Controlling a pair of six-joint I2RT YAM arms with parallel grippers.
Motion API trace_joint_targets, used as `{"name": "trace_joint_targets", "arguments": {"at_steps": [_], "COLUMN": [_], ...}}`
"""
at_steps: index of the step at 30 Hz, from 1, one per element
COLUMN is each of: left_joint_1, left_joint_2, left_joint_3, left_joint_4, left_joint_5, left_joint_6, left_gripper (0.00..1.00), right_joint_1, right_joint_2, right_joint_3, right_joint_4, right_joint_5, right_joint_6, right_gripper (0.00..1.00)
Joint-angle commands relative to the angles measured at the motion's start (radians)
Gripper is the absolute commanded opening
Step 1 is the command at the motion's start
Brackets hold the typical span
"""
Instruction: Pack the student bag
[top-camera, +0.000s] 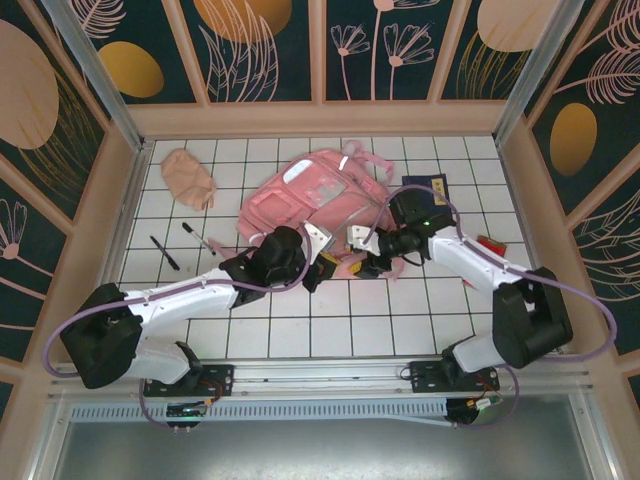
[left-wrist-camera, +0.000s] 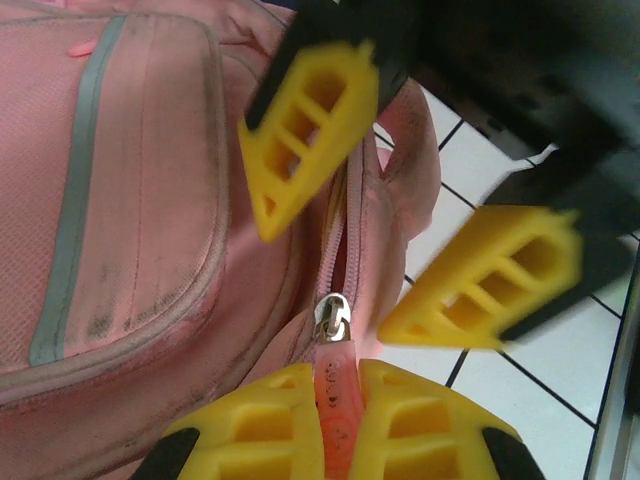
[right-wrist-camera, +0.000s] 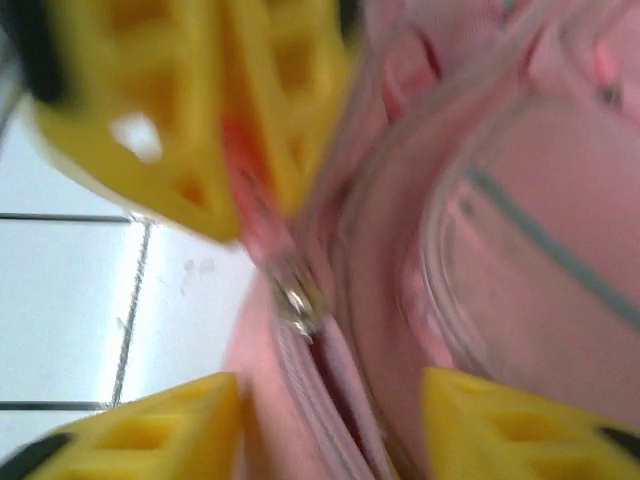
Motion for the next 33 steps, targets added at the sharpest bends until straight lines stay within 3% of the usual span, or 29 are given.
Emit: {"name": "trace_joint_targets", "arguments": {"at_steps": [1, 4, 5, 10, 12, 16, 19, 23, 27, 28, 29, 30, 31, 33], "left_joint_1": [0.005, 0.049, 0.077, 0.205, 0.259, 0.346, 0.361, 0.388, 0.423, 0.423, 0.423, 0.423, 0.423, 0.423], "left_joint_2": [-0.068, -0.113, -0.126, -0.237, -0.266, -0.266, -0.214, -0.108, -0.013, -0.011, -0.016, -0.032, -0.055, -0.119], "left_joint_3": [-0.076, -0.158, -0.171, -0.257, -0.284, -0.352, -0.372, -0.317, -0.254, -0.240, -0.228, -0.215, -0.209, -0.205], "left_joint_4": [0.116, 0.107, 0.070, -0.025, -0.033, 0.059, 0.170, 0.123, 0.122, 0.132, 0.134, 0.137, 0.150, 0.178], "left_joint_5": [-0.053, -0.171, -0.234, -0.480, -0.501, -0.446, -0.354, -0.465, -0.367, -0.323, -0.291, -0.253, -0.208, -0.122], "left_joint_6": [0.024, -0.015, -0.041, -0.127, -0.146, -0.146, -0.090, -0.136, -0.131, -0.134, -0.141, -0.143, -0.128, -0.074], "left_gripper": [0.00, 0.00, 0.00, 0.00, 0.00, 0.00, 0.00, 0.00, 0.00, 0.14, 0.34, 0.50, 0.56, 0.57], "right_joint_1": [0.020, 0.021, 0.021, 0.016, 0.004, -0.016, -0.005, 0.038, 0.054, 0.055, 0.056, 0.063, 0.074, 0.076], "right_joint_2": [-0.004, -0.038, -0.063, -0.176, -0.199, -0.220, -0.227, -0.265, -0.338, -0.347, -0.352, -0.363, -0.379, -0.419], "right_joint_3": [-0.008, -0.014, -0.017, -0.062, -0.067, -0.061, -0.056, -0.078, -0.130, -0.133, -0.141, -0.155, -0.171, -0.194], "right_joint_4": [-0.018, -0.039, -0.044, 0.012, 0.028, 0.034, 0.034, 0.072, 0.175, 0.193, 0.239, 0.331, 0.444, 0.615], "right_joint_5": [0.210, 0.223, 0.200, 0.152, 0.147, 0.123, 0.084, 0.041, 0.045, 0.052, 0.076, 0.135, 0.224, 0.472], "right_joint_6": [-0.048, -0.083, -0.101, -0.105, -0.079, -0.014, 0.050, 0.105, 0.177, 0.204, 0.261, 0.376, 0.534, 0.901], "right_gripper": [0.36, 0.02, 0.00, 0.00, 0.00, 0.00, 0.00, 0.00, 0.00, 0.08, 0.33, 0.95, 0.99, 0.99]}}
